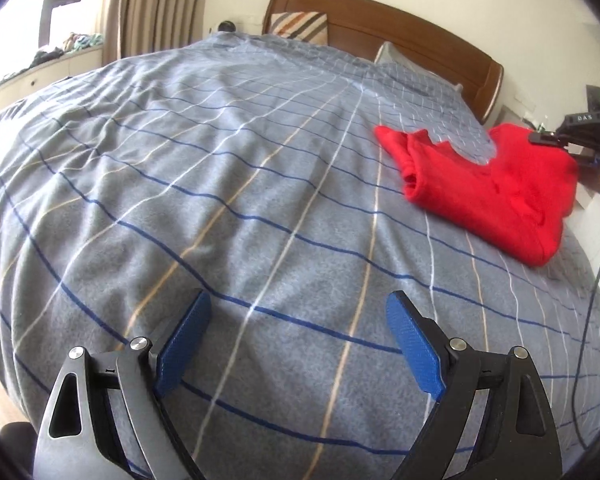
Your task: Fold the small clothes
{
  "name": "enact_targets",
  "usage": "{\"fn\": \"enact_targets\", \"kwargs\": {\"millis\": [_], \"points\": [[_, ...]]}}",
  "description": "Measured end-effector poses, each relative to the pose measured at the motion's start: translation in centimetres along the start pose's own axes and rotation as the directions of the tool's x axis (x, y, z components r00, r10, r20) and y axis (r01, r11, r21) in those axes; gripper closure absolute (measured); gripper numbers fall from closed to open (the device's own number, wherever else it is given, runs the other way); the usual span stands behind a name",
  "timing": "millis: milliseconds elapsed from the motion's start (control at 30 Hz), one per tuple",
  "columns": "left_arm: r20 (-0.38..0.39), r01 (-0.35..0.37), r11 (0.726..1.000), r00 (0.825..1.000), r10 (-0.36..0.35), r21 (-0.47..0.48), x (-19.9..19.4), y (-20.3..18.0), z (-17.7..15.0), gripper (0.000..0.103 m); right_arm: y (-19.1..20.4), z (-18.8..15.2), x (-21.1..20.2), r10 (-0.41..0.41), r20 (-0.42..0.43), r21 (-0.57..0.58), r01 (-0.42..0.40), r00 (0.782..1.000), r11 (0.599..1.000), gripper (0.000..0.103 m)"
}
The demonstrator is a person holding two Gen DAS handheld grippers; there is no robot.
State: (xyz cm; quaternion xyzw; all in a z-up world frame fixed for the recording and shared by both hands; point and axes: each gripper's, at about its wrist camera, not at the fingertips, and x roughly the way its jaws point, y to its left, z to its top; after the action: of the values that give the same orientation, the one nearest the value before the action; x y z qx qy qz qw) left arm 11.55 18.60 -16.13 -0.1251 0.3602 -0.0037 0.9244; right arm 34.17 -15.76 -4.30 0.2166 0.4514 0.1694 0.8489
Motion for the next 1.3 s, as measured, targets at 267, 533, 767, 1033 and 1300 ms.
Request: {"fn": "enact_targets", "kwargs": {"millis": [267, 533, 767, 1033, 1300], "points": [[0.004, 0.008, 1.000, 1.000, -0.008, -0.015, 0.6, 0.9, 0.3, 0.012, 8.3, -2.4, 11.7, 0.001, -0.118, -0.095, -0.013, 0.993, 0.995, 0.090], [0.006, 0.031, 0.998, 1.000, -0.031, -0.053, 0.6, 1.6, 0.6, 0.012, 8.8, -4.2, 10.1, 0.407, -0.209, 0.006, -0.415, 0.889, 0.910, 0.039], [0.005, 0.042, 0.996, 0.999, -0.042, -0.076, 0.7, 2.0, 0.8, 0.012, 7.9, -3.8, 4.8, -0.003, -0.079, -0.305, -0.021, 0.997, 0.952, 0.047], [0.000, 0.016, 1.000, 1.000, -0.016, -0.021, 0.6, 1.3, 0.2, 0.012, 12.3, -12.1, 12.9, -0.131, -0.168, -0.569, 0.013, 0.977, 0.822, 0.079], [-0.005, 0.032, 0.999, 0.999, -0.032, -0.041, 0.5, 1.4, 0.1, 0.010, 9.2, -10.0, 2.9, -0.048, -0.066, -0.466, 0.012, 0.997, 0.885, 0.079]]}}
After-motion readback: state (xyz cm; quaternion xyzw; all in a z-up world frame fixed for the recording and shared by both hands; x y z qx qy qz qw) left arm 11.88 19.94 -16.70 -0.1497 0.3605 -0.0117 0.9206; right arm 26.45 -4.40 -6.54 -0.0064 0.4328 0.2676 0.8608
